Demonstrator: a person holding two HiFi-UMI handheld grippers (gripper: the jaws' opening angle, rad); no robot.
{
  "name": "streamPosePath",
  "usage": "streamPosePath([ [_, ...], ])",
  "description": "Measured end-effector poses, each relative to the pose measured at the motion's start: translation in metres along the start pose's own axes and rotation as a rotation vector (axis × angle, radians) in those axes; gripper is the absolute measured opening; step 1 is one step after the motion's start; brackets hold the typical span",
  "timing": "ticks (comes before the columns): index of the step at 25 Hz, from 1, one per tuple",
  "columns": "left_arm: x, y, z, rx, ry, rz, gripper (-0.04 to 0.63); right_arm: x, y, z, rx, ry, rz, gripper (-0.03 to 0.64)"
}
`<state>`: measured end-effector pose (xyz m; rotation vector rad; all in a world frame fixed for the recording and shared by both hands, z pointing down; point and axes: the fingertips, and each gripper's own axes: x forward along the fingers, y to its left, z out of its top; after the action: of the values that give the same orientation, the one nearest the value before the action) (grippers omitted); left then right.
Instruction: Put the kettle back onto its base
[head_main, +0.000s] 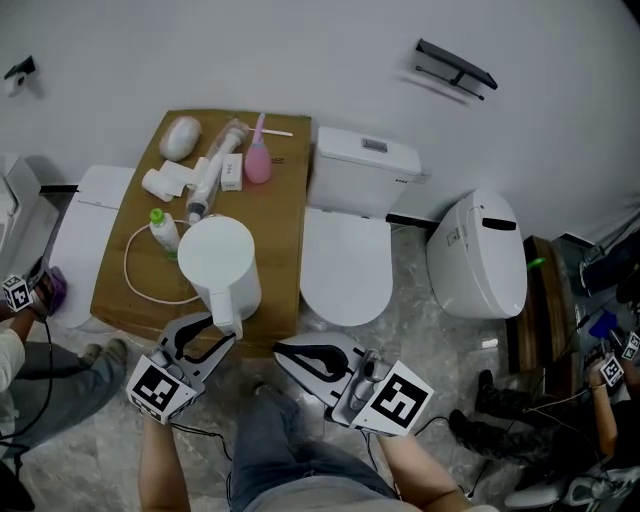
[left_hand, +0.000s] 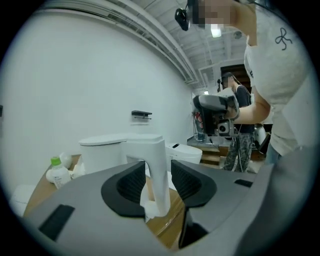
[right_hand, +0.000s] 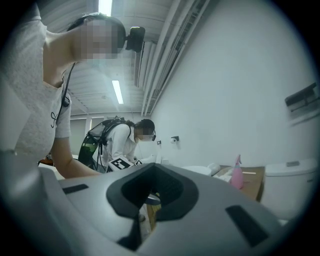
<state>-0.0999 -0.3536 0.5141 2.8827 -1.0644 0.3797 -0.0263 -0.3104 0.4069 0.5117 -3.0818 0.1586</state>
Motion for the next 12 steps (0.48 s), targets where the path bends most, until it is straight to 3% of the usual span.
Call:
streamPosePath([
  [2, -0.014, -0.004, 0.011, 0.034, -0.009, 0.021, 0.146, 0.000, 0.008, 0.006, -0.002, -0.005, 0.010, 0.008],
  [5, -0.034, -0.017, 0.043, 0.049, -0.069, 0.034, 0.034, -0.001, 0.024, 0.019, -0.007, -0.011, 0.026, 0.008],
  [12, -0.076, -0.088, 0.118, 0.023, -0.172, 0.028, 0.009, -0.024, 0.083, 0.059, -0.046, -0.068, 0.051, 0.008],
])
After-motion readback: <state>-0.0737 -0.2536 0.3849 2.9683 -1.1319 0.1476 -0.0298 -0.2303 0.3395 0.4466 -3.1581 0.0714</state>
